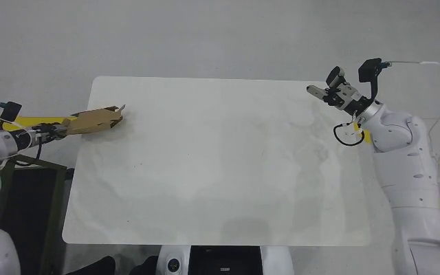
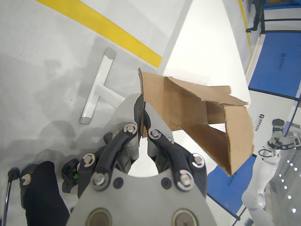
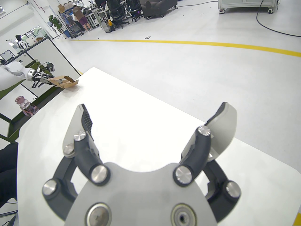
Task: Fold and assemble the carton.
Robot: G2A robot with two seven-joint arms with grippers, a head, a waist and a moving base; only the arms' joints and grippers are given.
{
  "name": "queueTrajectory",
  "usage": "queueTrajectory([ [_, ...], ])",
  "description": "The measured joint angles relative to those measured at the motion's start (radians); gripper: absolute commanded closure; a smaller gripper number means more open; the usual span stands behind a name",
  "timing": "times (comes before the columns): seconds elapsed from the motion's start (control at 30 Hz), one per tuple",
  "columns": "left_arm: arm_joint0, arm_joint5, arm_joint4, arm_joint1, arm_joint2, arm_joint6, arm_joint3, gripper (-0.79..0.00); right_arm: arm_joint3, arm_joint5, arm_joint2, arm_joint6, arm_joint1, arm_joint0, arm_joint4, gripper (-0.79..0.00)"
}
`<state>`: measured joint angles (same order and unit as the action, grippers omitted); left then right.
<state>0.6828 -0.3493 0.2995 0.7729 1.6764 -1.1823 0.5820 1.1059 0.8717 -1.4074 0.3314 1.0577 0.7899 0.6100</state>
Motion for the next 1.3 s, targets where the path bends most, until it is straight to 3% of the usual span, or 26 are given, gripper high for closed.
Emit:
queueTrajectory([
  [0.27,0.012,-0.046,-0.165,-0.005,0.033,-0.05,0.071,0.0,0.0,0.0,0.0,0.0,0.0,0.0,0.0,-0.785],
  [0.5,0.062,-0.059,-0.348,0.005,0.028,-0.096,0.201,0.0,0.0,0.0,0.0,0.0,0.0,0.0,0.0,-0.785],
  [1.0,0.165,-0.03,-0.609,0.033,-0.039,-0.021,0.504,0.0,0.0,0.0,0.0,0.0,0.0,0.0,0.0,-0.785],
  [1.17,0.147,0.0,-0.612,0.043,-0.092,0.051,0.597,0.0,0.0,0.0,0.0,0.0,0.0,0.0,0.0,-0.785],
  [1.3,0.086,0.018,-0.601,0.055,-0.153,0.106,0.642,0.0,0.0,0.0,0.0,0.0,0.0,0.0,0.0,-0.785],
])
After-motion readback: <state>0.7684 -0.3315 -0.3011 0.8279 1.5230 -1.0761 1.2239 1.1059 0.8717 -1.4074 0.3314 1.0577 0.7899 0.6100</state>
